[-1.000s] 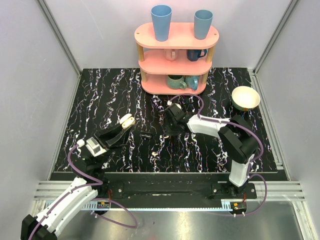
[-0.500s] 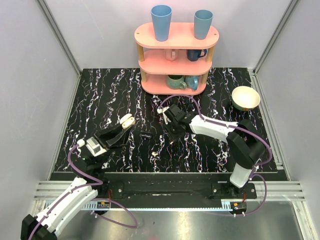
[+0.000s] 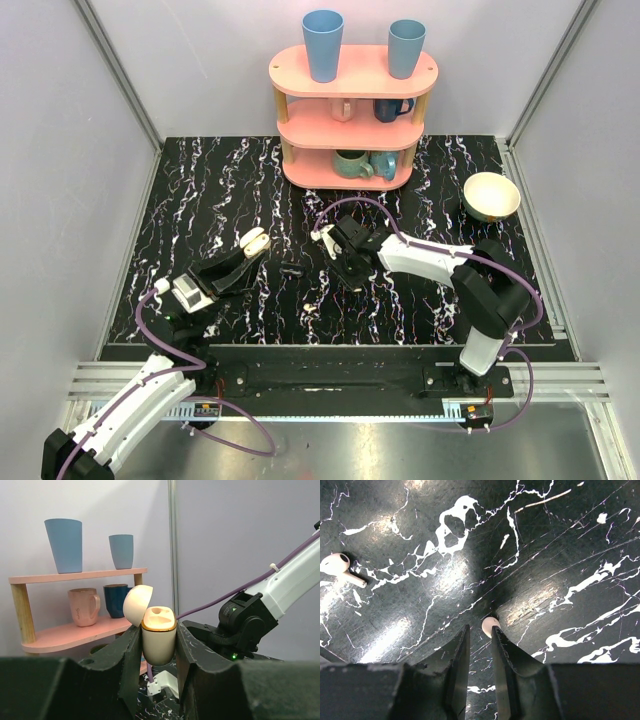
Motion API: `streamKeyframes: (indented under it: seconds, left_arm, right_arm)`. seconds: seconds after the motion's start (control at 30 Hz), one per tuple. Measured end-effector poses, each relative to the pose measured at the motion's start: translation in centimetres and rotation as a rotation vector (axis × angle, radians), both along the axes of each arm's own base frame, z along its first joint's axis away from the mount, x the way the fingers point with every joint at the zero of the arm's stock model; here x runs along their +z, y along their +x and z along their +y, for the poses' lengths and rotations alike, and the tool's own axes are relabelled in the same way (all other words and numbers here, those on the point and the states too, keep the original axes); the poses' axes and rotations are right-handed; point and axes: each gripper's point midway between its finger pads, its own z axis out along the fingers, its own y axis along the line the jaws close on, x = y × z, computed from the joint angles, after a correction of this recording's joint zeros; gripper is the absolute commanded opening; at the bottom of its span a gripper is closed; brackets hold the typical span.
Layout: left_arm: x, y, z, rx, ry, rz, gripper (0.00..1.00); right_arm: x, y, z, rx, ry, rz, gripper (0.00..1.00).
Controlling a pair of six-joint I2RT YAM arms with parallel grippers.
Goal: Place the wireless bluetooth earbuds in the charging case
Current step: Adjust the right earbud at the center of the board.
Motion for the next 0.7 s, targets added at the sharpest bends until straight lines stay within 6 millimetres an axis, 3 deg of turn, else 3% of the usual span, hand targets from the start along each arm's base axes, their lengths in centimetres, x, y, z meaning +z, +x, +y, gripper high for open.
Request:
streamKeyframes:
  seconds: [0.3,0.53,0.7]
  left_arm:
    - [0.0,0.0,0.0,0.0,0.0,0.0,0.0]
    - [0.0,0.0,0.0,0.0,0.0,0.0,0.0]
    - [0.0,0.0,0.0,0.0,0.0,0.0,0.0]
  right_arm:
    - [0.3,0.5,0.6,-0.023,0.028,-0.016,0.41]
    - [2.2,1.7,0.5,-0.116,0.056,-0.089,0.43]
    - [2.7,1.3,0.3,-0.162,0.078,-0.084,0.45]
